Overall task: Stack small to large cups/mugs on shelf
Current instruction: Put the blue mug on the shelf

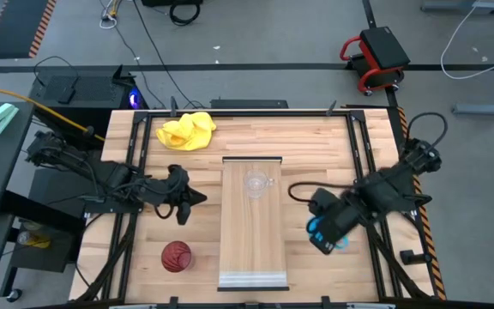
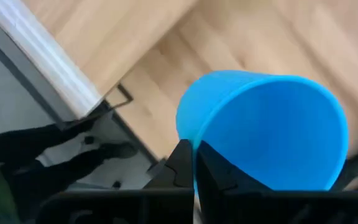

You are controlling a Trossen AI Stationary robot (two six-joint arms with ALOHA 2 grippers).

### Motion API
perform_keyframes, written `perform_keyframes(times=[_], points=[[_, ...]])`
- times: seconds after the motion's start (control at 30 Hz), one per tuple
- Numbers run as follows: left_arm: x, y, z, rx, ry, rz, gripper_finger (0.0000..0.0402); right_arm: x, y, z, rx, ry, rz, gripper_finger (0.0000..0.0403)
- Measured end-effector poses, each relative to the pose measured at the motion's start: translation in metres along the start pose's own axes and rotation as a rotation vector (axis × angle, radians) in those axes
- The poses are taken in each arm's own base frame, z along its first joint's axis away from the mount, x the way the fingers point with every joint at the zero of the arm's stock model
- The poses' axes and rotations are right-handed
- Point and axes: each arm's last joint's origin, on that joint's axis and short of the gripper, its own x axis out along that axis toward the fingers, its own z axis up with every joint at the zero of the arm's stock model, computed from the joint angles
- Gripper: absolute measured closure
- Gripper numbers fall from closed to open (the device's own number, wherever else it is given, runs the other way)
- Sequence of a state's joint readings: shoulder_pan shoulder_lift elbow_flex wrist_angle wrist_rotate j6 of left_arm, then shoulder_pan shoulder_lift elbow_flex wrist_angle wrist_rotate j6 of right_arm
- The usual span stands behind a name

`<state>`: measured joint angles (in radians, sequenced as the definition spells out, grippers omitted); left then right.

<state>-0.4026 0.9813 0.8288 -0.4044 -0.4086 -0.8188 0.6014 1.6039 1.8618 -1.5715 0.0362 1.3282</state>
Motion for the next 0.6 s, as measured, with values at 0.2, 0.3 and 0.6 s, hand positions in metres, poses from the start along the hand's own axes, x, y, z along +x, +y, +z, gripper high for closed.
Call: perform_keyframes(times=[0.2, 0.3, 0.6], points=[[0.002, 0.003, 0.005, -0.031, -0.025, 0.012, 0.0383, 0.005, -0.008, 0.036, -0.166, -0.027, -0.018, 0.04], [0.003, 0.004, 0.008, -0.043, -0.04, 0.014, 0.0382, 0.005, -0.009, 0.049, -0.236, -0.052, 0.005, 0.04], [0.006, 0.01, 0.014, -0.066, -0.066, 0.043, 0.0376, 0.007, 0.017, 0.073, -0.435, -0.188, 0.16, 0.04]])
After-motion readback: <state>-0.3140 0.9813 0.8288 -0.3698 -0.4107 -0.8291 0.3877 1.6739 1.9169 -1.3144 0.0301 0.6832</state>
